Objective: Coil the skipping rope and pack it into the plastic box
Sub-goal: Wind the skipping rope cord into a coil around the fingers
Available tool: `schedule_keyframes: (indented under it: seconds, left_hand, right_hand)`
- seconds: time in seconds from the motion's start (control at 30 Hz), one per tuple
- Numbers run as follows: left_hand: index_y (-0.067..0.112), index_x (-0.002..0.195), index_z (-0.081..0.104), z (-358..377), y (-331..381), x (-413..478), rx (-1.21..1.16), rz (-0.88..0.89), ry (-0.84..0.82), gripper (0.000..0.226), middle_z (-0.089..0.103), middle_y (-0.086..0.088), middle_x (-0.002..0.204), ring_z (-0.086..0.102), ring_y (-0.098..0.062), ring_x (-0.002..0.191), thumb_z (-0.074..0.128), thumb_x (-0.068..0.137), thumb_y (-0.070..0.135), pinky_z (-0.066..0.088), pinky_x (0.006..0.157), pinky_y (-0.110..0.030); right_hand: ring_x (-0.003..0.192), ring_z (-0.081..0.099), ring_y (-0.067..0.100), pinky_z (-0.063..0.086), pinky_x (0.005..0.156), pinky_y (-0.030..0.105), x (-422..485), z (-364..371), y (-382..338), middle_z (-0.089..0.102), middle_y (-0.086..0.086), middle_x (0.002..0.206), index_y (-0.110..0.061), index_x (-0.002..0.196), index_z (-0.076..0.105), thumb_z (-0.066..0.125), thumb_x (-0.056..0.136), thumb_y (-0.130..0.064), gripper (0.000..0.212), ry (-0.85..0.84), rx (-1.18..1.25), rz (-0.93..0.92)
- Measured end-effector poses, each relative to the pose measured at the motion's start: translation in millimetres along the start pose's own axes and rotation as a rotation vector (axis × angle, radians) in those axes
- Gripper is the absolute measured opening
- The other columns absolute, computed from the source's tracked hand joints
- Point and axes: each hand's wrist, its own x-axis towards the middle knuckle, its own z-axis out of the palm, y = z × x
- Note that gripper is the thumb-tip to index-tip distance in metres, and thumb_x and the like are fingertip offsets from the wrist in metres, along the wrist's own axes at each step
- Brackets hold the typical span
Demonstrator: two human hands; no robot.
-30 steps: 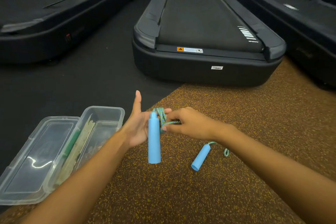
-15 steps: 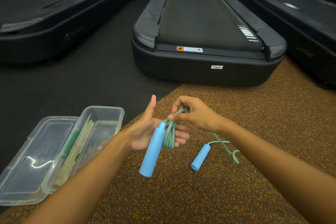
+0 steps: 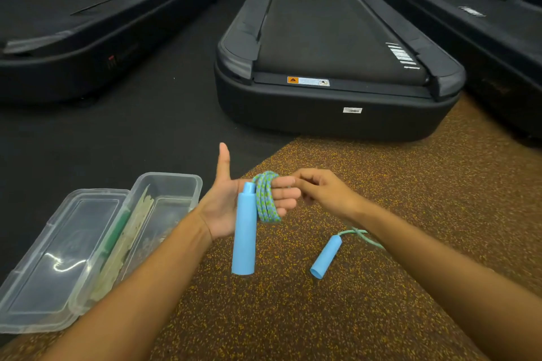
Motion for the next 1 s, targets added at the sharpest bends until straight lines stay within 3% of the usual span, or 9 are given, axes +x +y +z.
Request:
schedule_keyframes:
  seconds: [0.07,0.2,0.3,0.37,0.53,0.67,0.9,1.0]
  left_hand:
    - [-0.004,0.105,0.068,0,0,0,-0.017,0.041,0.047,0.116,0.069,-0.021,0.106,0.070,-0.027,0.092,0.014,0.062,0.090,0.057,0.078,-0.035]
    - [-0.005,0.105,0.067,3,0,2,-0.108,0.176,0.137,0.112,0.066,-0.024,0.112,0.068,-0.030,0.098,0.020,0.066,0.088,0.058,0.078,-0.038]
    - [-0.005,0.104,0.067,2,4,3,-0.153,0.280,0.187,0.108,0.067,-0.023,0.112,0.068,-0.030,0.098,0.022,0.069,0.086,0.057,0.080,-0.039]
    - [-0.005,0.104,0.067,-1,8,2,-0.177,0.341,0.208,0.106,0.066,-0.024,0.113,0.067,-0.031,0.101,0.022,0.071,0.085,0.055,0.083,-0.040]
    - [-0.006,0.104,0.067,-12,13,-2,-0.188,0.400,0.274,0.104,0.063,-0.025,0.117,0.064,-0.032,0.106,0.026,0.072,0.083,0.053,0.086,-0.043]
    - [-0.006,0.116,0.058,-14,9,-1,-0.186,0.405,0.330,0.105,0.062,-0.025,0.121,0.062,-0.032,0.109,0.027,0.071,0.083,0.050,0.089,-0.044]
    - [-0.005,0.125,0.049,-14,8,2,-0.154,0.361,0.358,0.107,0.060,-0.024,0.124,0.060,-0.033,0.113,0.027,0.071,0.084,0.050,0.090,-0.044]
    - [-0.005,0.129,0.046,-16,7,2,-0.098,0.302,0.357,0.109,0.059,-0.024,0.125,0.059,-0.033,0.115,0.026,0.069,0.085,0.048,0.094,-0.044]
  right_hand:
    - [0.061,0.043,0.009,0.036,0.058,0.022,-2,2,5,0.050,0.002,0.068,-0.010,0.085,0.062,0.047,0.093,-0.019,0.019,-0.009,-0.014,0.017]
    - [0.058,0.047,0.007,0.042,0.060,0.022,-2,9,11,0.052,0.000,0.066,-0.021,0.080,0.062,0.047,0.094,-0.018,0.021,-0.035,-0.031,0.041]
    - [0.057,0.051,0.007,0.045,0.059,0.020,-1,13,14,0.054,0.000,0.066,-0.005,0.108,0.063,0.047,0.094,-0.019,0.026,-0.091,-0.002,0.116]
    - [0.059,0.054,0.010,0.046,0.061,0.024,-2,13,16,0.056,0.002,0.067,-0.003,0.116,0.060,0.047,0.095,-0.019,0.030,-0.164,-0.015,0.164]
    - [0.051,0.053,0.011,0.046,0.055,0.024,-7,17,14,0.057,0.002,0.063,-0.006,0.110,0.062,0.047,0.095,-0.022,0.026,-0.283,-0.090,0.218]
    - [0.047,0.045,0.009,0.039,0.049,0.020,-8,22,7,0.052,-0.002,0.058,-0.008,0.110,0.063,0.046,0.095,-0.023,0.027,-0.311,-0.197,0.183]
    - [0.052,0.045,0.013,0.039,0.051,0.023,-9,26,-4,0.051,0.000,0.058,-0.013,0.104,0.067,0.051,0.092,-0.030,0.026,-0.285,-0.269,0.128]
    - [0.050,0.046,0.009,0.038,0.051,0.018,-10,20,-15,0.053,-0.001,0.056,-0.013,0.096,0.070,0.056,0.089,-0.033,0.026,-0.261,-0.375,0.064]
